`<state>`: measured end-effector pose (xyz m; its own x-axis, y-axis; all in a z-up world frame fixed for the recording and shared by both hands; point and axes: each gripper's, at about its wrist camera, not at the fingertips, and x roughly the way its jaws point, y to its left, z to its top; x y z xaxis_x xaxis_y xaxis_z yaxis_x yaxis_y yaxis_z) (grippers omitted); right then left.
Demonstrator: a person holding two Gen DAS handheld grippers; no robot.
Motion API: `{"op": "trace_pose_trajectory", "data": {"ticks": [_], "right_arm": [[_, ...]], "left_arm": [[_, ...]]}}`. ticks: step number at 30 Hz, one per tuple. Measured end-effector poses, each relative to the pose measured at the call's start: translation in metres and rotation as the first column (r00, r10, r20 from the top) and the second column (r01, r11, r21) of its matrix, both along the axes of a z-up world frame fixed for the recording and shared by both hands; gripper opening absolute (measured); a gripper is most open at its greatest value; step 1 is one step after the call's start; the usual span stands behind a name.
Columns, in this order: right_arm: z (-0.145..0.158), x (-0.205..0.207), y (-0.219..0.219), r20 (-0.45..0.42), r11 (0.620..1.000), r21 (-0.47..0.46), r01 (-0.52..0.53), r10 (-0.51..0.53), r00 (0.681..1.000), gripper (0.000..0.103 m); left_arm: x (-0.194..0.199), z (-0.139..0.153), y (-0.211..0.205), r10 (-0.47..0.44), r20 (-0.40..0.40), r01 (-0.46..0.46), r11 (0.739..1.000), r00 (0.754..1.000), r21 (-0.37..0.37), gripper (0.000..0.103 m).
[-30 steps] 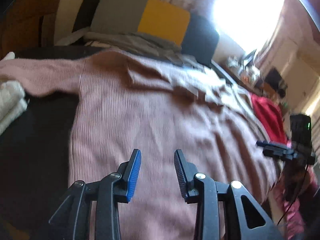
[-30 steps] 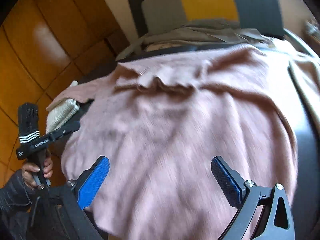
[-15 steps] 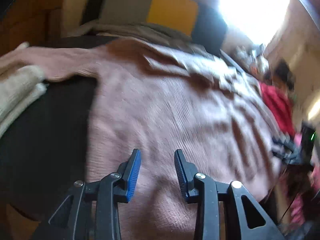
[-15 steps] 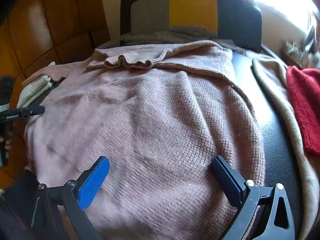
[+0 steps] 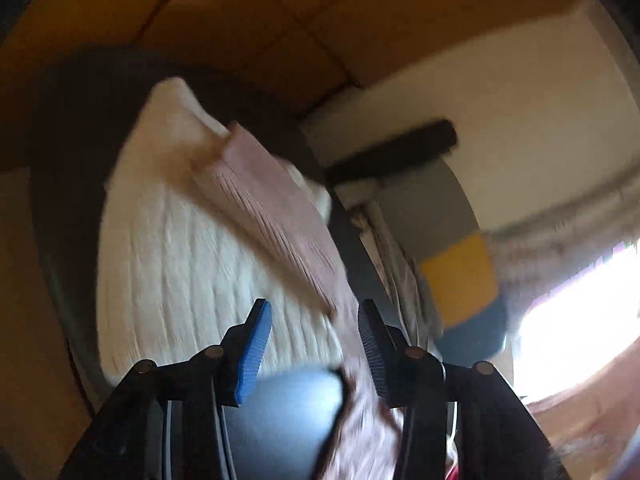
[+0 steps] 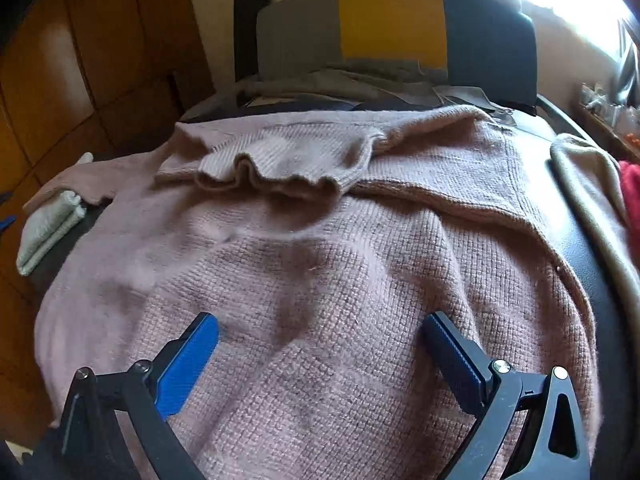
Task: Fold clothes
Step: 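Grasp the other sleeve cuff with the left gripper and lift it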
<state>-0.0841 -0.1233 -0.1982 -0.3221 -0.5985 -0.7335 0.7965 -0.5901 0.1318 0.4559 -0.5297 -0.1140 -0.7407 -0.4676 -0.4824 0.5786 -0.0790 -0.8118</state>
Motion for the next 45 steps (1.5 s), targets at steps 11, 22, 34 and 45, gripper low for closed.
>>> {"op": "trace_pose_trajectory", "data": {"ticks": [11,22,34,45], "right_arm": [[-0.002,-0.002,0.001,0.010,1.000,-0.029,0.006,-0.006,1.000,0.103],[-0.003,-0.002,0.001,0.001,1.000,-0.021,0.002,-0.002,1.000,0.103],[-0.003,-0.003,0.004,0.006,0.999,-0.033,0.000,0.000,1.000,0.103],[-0.003,-0.005,0.003,0.019,0.999,-0.041,0.000,0.000,1.000,0.103]], "left_arm": [[-0.031,-0.024,-0.064,0.145,0.068,-0.157,0.962,0.987,0.223,0.052],[-0.089,0.028,-0.058,0.120,0.173,-0.112,0.992,0.978,-0.053,0.009],[-0.354,0.060,0.074,-0.460,0.316,0.542,0.800,0.830,-0.259,0.009],[-0.441,-0.035,0.150,-0.642,0.458,0.750,0.656,0.614,-0.086,0.023]]}}
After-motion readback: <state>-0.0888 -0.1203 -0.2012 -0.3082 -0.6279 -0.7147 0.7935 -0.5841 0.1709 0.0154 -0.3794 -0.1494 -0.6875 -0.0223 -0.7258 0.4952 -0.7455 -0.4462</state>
